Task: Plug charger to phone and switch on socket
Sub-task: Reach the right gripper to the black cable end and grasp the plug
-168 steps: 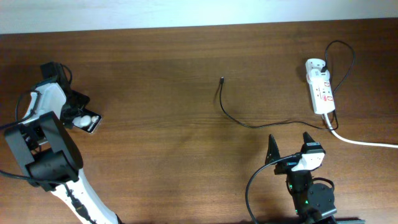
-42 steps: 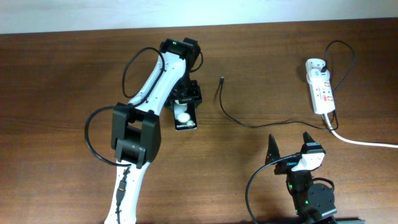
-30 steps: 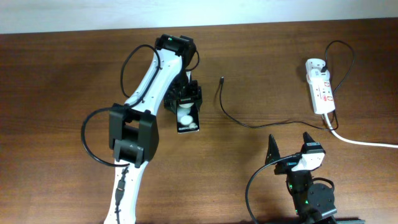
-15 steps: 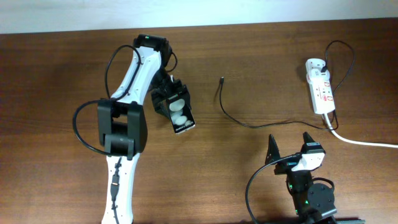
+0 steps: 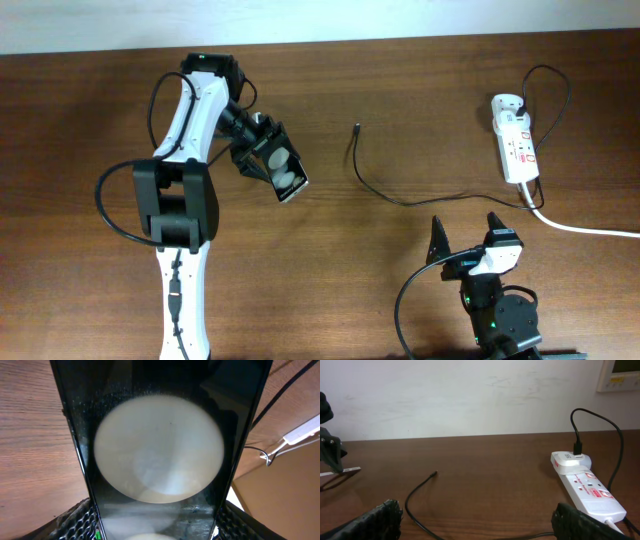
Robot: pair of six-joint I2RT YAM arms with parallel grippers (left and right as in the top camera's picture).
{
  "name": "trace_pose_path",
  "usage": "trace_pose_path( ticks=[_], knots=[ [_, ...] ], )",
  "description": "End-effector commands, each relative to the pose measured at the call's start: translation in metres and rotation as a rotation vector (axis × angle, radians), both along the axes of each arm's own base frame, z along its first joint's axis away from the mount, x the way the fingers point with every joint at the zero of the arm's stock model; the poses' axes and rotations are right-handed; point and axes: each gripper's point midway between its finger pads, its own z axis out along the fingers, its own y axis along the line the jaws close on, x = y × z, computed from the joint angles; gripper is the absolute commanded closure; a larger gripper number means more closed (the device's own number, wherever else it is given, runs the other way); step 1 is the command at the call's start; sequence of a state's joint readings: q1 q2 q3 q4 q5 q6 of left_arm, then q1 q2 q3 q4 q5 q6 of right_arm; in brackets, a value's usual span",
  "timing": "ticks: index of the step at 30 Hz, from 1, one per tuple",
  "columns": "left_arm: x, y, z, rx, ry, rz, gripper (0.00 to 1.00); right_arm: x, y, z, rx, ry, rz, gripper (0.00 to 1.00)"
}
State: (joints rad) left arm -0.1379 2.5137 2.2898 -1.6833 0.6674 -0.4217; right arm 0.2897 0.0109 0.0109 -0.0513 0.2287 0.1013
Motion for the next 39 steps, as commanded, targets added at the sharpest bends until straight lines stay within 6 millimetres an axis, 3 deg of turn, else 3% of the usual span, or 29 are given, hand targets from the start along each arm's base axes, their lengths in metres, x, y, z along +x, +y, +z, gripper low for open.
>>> trace_pose_path(
  ticks=[1, 8, 9, 11, 12, 15, 19, 21, 22, 25, 32, 39],
  knots=[
    [0.001, -0.008, 0.008, -0.059, -0.009, 0.001, 1.00, 0.000, -0.003, -0.002, -0.002, 0.003, -0.016, 0.01],
    [0.001, -0.008, 0.008, -0.059, -0.009, 0.001, 1.00, 0.000, -0.001, -0.002, 0.002, 0.003, -0.006, 0.01],
    [0.001, -0.008, 0.008, -0.059, -0.009, 0.002, 1.00, -0.001, 0.006, -0.003, 0.045, 0.008, 0.032, 0.01],
    [0.001, -0.008, 0.008, -0.057, -0.009, 0.001, 1.00, -0.016, 0.064, -0.006, 0.370, 0.115, 0.356, 0.01],
    [0.001, -0.008, 0.008, -0.055, -0.009, 0.000, 1.00, -0.027, 0.083, -0.003, 0.525, 0.177, 0.466, 0.02],
    [0.001, -0.008, 0.008, -0.055, -0.011, 0.000, 1.00, -0.042, 0.103, -0.001, 0.707, 0.289, 0.589, 0.01],
    [0.002, -0.008, 0.008, -0.056, -0.014, 0.001, 1.00, -0.042, 0.104, 0.005, 0.830, 0.318, 0.588, 0.01],
    [0.003, -0.008, 0.008, -0.056, -0.018, 0.000, 1.00, -0.043, 0.105, 0.011, 0.831, 0.297, 0.603, 0.01],
    [0.003, -0.008, 0.007, -0.057, -0.021, 0.000, 1.00, -0.043, 0.105, 0.010, 0.830, 0.300, 0.607, 0.07],
    [0.006, -0.009, 0.006, -0.059, -0.037, -0.001, 1.00, -0.043, 0.107, 0.005, 0.829, 0.331, 0.608, 0.12],
    [0.008, -0.009, 0.006, -0.061, -0.048, -0.002, 1.00, -0.022, 0.120, 0.018, 0.679, 0.431, 0.573, 0.12],
    [0.008, -0.009, 0.006, -0.061, -0.047, -0.001, 1.00, 0.032, 0.177, 0.005, 0.550, 0.624, 0.559, 0.18]
  ],
)
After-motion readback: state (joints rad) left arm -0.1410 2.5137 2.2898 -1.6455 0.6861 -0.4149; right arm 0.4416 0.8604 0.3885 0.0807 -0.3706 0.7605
